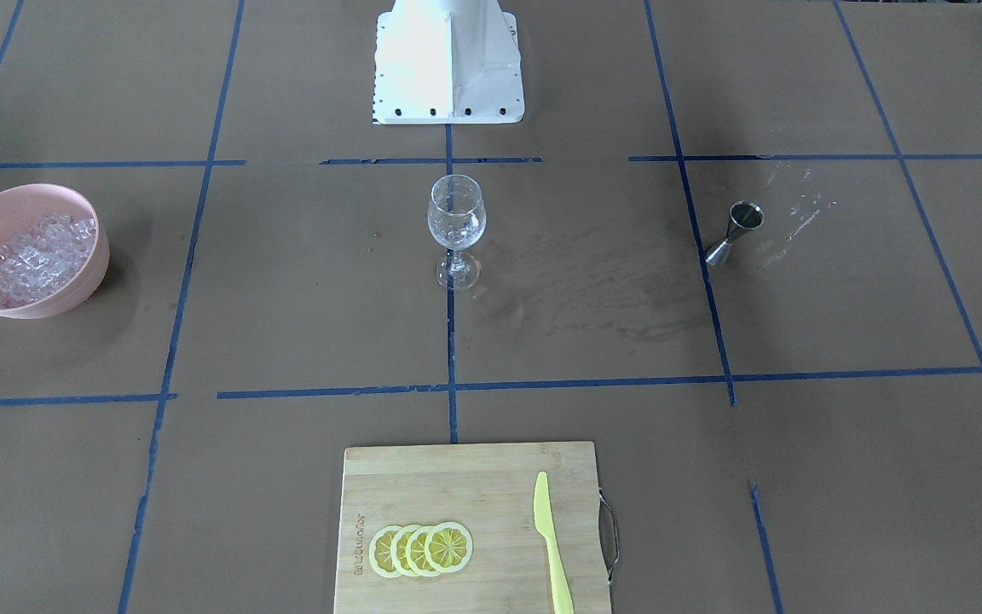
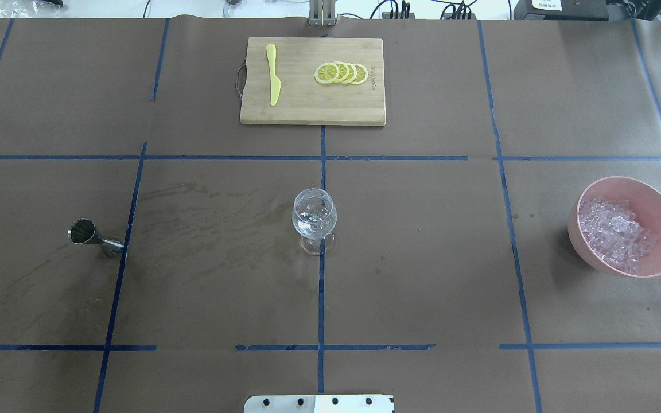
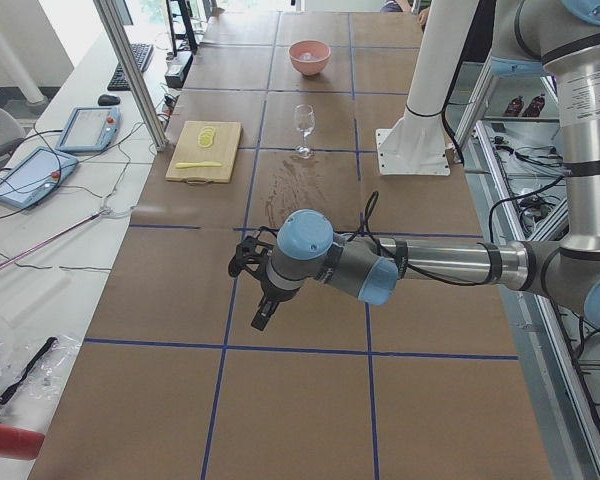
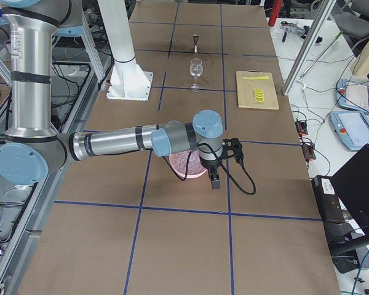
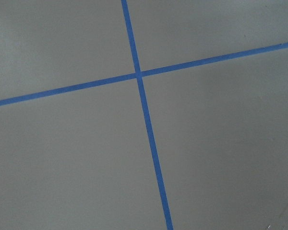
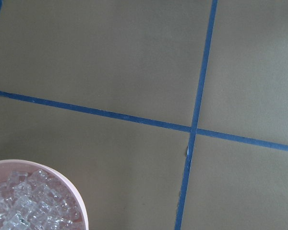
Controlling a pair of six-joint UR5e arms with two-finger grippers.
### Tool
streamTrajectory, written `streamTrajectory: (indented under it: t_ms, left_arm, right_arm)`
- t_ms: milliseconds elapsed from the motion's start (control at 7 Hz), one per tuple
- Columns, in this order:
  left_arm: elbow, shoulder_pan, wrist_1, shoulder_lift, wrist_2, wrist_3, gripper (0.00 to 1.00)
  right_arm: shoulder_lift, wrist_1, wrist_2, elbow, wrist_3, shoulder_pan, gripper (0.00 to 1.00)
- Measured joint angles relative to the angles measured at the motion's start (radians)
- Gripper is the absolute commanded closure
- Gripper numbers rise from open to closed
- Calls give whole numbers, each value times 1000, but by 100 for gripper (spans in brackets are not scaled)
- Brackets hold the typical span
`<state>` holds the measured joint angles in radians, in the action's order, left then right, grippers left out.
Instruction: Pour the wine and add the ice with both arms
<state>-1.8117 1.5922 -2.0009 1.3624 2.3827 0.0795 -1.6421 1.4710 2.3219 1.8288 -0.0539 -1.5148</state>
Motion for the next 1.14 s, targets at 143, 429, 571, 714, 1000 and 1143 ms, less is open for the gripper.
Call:
streamTrajectory:
  t_ms: [143,429,571,714,1000,1143]
  left_arm:
    - [27,-1,-94,13,1,-1,0]
    - [101,-1,-344,34,1,-68,0]
    - [129,0,-456,35,2,-102,0]
    - [146,-1,-532,39,2,-156,0]
    - [139,-23,-704,42,4,-269,0]
    - [131,-58,-759,43,0,-316,0]
  right_arm:
    - [11,-12,-8,5,-1,1,0]
    - [25,-25,-40,5,0,3,0]
    - [25,-28,-43,5,4,4,0]
    - [25,-34,-41,7,4,4,0]
    - [29,-70,-27,-12,-3,4,0]
    - [26,-105,-20,-24,-4,5,0]
